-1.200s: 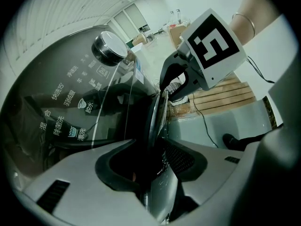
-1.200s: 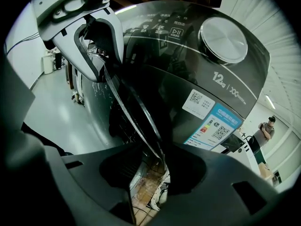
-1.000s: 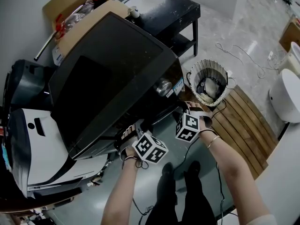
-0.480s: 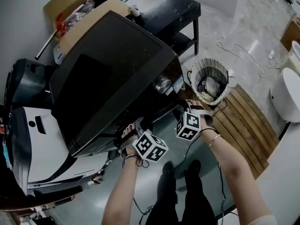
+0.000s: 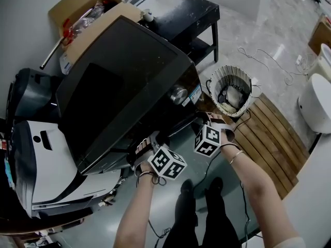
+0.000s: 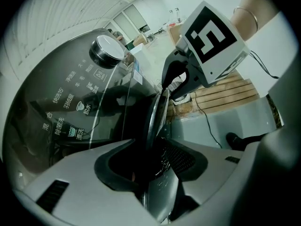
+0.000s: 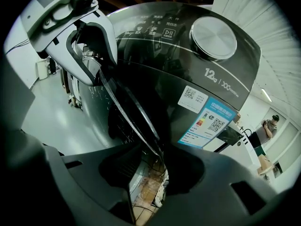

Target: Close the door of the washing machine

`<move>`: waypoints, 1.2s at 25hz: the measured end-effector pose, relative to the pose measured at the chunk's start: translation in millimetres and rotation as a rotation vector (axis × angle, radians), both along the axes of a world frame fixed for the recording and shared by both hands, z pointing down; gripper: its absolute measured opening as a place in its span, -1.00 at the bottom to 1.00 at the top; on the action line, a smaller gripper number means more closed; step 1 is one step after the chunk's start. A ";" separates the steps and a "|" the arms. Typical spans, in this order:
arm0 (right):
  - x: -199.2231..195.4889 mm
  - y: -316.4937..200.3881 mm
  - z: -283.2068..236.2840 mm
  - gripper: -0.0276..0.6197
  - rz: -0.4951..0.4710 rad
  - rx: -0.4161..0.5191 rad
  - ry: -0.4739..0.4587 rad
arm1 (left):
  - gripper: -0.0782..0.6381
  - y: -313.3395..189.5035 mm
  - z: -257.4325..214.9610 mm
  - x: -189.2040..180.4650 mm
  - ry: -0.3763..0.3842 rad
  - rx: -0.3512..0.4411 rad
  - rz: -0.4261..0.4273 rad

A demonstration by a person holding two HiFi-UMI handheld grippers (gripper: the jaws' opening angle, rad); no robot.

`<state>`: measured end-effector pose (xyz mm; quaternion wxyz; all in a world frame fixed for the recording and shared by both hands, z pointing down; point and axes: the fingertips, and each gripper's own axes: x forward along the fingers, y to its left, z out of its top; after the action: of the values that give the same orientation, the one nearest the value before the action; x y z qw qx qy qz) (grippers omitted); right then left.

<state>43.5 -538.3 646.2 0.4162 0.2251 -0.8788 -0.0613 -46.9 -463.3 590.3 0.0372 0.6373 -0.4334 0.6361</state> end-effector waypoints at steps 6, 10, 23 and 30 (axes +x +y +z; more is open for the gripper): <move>-2.4 -4.4 1.5 -0.44 0.005 -0.001 -0.001 | -0.18 -3.7 0.7 -1.2 0.004 0.004 -0.003; -4.9 -5.7 2.0 -0.44 -0.006 -0.005 0.003 | -0.17 -4.6 0.9 -3.4 0.011 0.000 -0.001; -5.3 -7.5 3.0 -0.44 -0.025 -0.025 0.008 | -0.17 -6.0 2.7 -3.3 0.000 -0.002 0.001; -4.6 -6.2 2.2 -0.46 -0.020 0.004 0.023 | -0.17 -5.4 2.5 -3.2 -0.004 -0.002 -0.008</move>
<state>38.9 -544.5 648.5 0.4250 0.2162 -0.8762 -0.0699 -50.1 -468.7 592.8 0.0397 0.6343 -0.4353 0.6376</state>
